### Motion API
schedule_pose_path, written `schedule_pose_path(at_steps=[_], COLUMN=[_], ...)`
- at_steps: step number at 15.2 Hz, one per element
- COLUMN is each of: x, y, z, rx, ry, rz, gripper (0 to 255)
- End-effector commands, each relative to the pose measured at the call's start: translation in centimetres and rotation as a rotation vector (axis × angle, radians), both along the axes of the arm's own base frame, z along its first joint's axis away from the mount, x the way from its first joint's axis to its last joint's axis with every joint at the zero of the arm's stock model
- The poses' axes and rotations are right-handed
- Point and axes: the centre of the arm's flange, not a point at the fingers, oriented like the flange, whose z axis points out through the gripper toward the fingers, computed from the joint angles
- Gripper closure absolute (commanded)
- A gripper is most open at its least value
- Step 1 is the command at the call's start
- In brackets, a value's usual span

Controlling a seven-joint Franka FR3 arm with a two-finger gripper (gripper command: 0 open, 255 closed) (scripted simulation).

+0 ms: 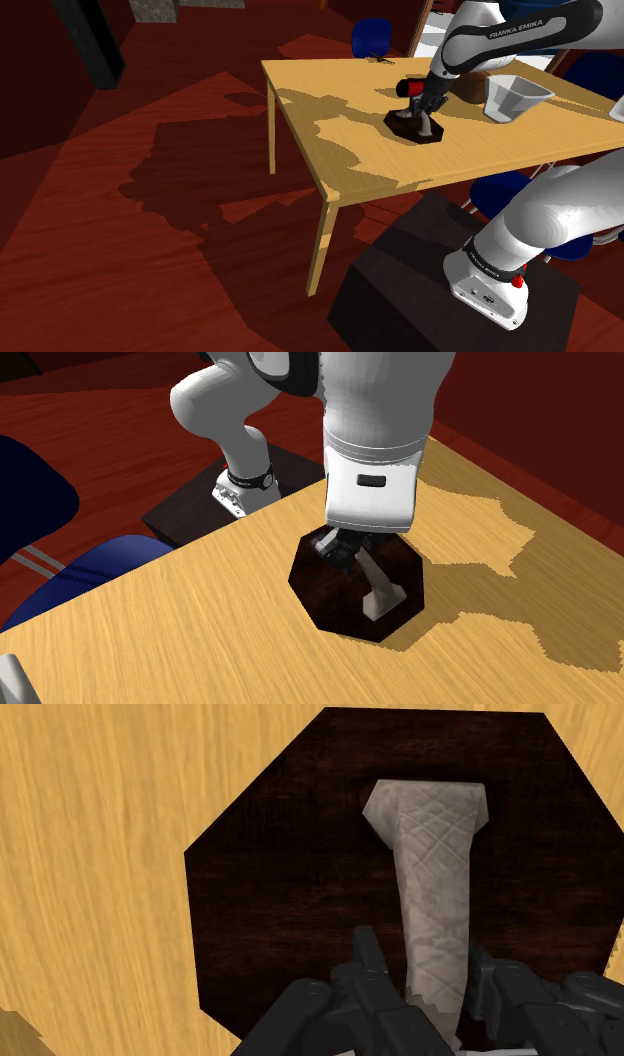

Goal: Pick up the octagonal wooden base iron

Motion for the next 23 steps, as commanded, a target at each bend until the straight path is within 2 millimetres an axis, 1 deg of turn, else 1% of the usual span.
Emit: schedule_pose_path(at_steps=[1,8,23], x=[0.0,0.0,0.0], y=[0.0,0.0,0.0], z=[-0.1,0.0,7.9], rx=[0.000,0.000,0.000], ry=[0.000,0.000,0.000], rz=[0.000,0.000,0.000], gripper=[255,255,255])
